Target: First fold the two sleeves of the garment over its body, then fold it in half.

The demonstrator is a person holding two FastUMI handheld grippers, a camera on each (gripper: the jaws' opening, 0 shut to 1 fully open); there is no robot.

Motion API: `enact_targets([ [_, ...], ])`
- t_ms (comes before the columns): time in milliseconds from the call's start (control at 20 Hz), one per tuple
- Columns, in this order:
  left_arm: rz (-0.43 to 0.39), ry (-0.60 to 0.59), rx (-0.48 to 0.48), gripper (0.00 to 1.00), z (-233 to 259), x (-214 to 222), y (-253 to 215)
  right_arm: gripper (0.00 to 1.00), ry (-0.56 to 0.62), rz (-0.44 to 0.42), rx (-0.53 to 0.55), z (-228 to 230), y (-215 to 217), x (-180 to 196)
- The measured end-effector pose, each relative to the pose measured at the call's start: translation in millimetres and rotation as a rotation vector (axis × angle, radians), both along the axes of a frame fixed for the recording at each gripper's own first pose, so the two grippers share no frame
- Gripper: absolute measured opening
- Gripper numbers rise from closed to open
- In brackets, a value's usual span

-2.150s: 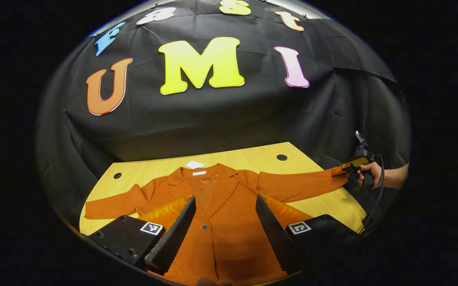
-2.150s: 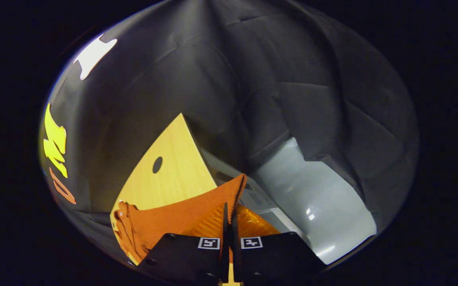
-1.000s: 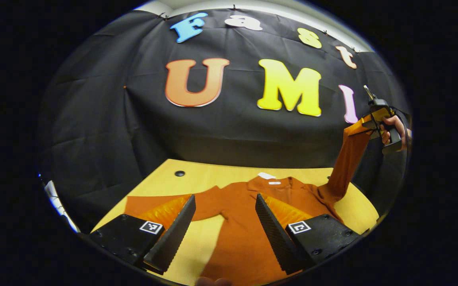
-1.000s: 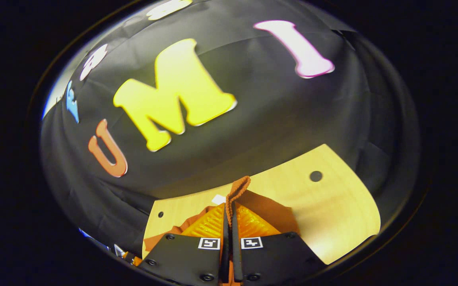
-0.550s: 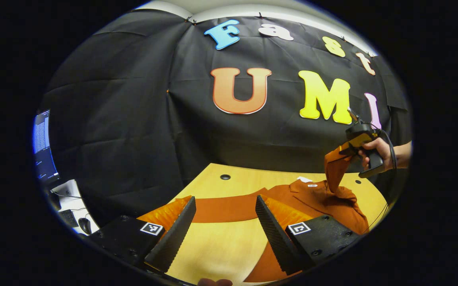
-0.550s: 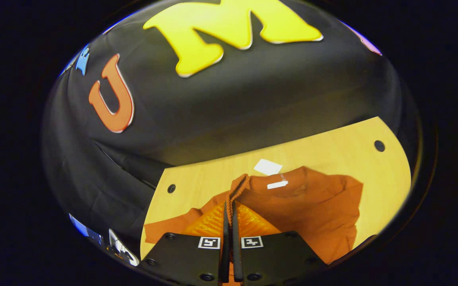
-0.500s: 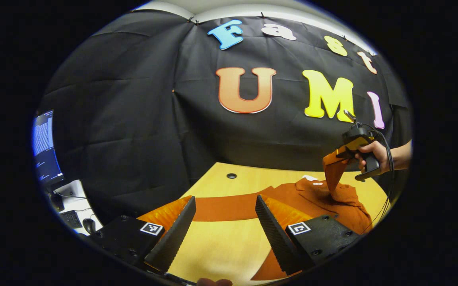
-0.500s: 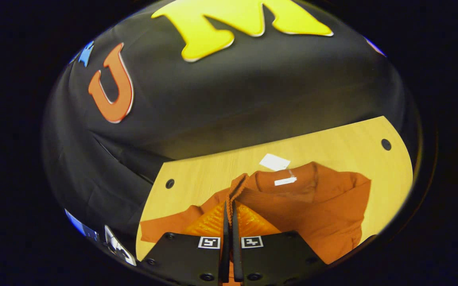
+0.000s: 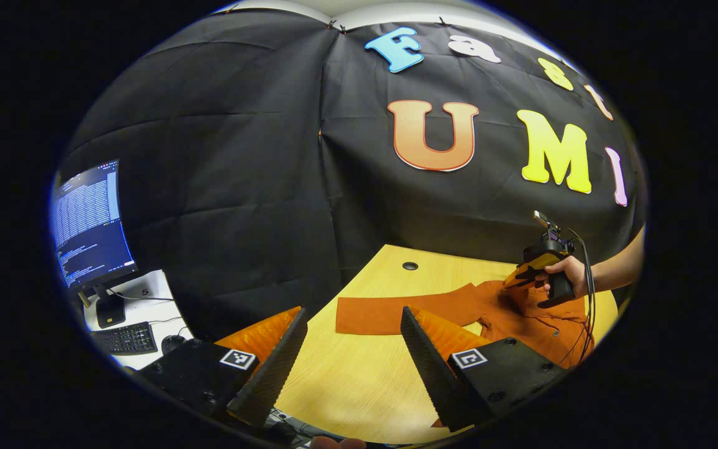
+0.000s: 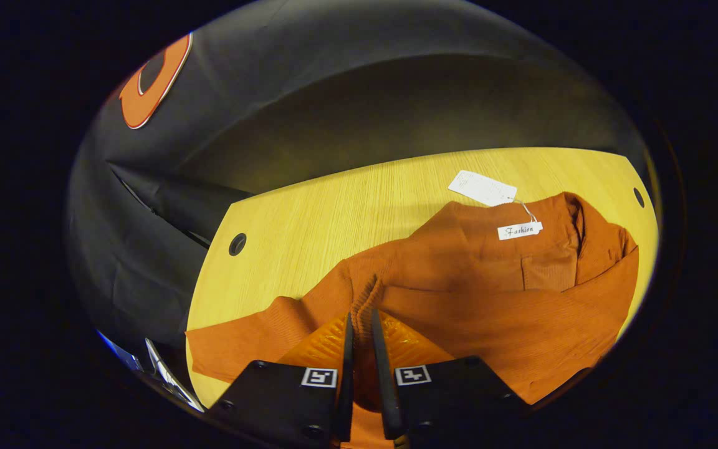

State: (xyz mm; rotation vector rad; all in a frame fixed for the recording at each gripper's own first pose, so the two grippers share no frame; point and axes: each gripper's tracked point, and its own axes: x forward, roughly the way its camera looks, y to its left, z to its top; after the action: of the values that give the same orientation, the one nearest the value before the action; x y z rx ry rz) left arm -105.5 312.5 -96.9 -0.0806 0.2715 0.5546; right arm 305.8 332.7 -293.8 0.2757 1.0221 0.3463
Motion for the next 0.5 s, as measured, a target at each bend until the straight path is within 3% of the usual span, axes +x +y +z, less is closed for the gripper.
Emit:
enact_targets([
  [300,-0.004,-0.01,-0.035,0.98,-7,25,10,0.27,-0.01,0.022,0.048,40,-5,-19],
  [350,-0.02,-0.011,-0.065,0.98,-13,32,9,0.31,-0.007,0.041,0.065,49,-8,-28],
  [450,-0.031,-0.023,-0.114,0.98,-26,47,22,0.56,-0.032,0.086,0.094,76,-17,-45],
  [500,-0.048,-0.057,-0.141,0.98,-31,61,28,0.56,-0.054,0.107,0.102,92,-28,-57],
])
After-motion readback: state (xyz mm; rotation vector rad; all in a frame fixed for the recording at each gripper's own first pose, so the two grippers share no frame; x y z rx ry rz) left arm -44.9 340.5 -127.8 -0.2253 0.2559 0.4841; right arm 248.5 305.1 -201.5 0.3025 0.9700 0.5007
